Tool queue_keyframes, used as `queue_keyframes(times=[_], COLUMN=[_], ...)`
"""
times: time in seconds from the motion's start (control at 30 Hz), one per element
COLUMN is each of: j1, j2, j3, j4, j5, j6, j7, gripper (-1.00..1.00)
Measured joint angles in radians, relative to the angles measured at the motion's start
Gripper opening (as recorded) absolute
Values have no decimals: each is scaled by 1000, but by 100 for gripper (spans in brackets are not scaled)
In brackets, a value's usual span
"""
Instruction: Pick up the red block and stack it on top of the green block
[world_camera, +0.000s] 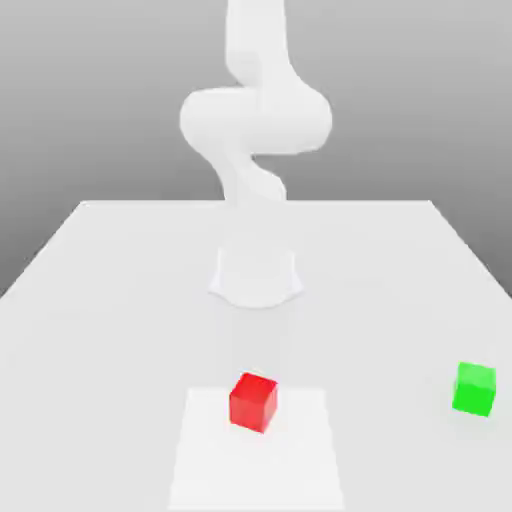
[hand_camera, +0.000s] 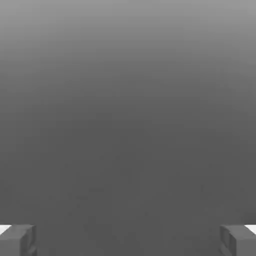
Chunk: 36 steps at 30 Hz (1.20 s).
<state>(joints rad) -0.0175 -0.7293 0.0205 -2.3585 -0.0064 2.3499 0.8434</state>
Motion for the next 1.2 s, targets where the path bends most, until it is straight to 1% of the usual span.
queue_keyframes(times=[0.37,0.57,0.7,0.8,0.83,1.03,1.1,1.2], j1=[-82,-105,-100,-70,-58,-53,-62,-72], j2=[378,628,786,895,926,942,908,812], j3=[78,98,83,42,27,20,33,54], j4=[-295,-473,-487,-474,-470,-468,-472,-486], j5=[-16,15,-14,-59,-68,-76,-62,-19], j6=[260,429,556,649,676,690,662,579], j7=[217,322,367,400,407,413,404,373], gripper=[0,0,0,0,-100,-100,-100,-100])
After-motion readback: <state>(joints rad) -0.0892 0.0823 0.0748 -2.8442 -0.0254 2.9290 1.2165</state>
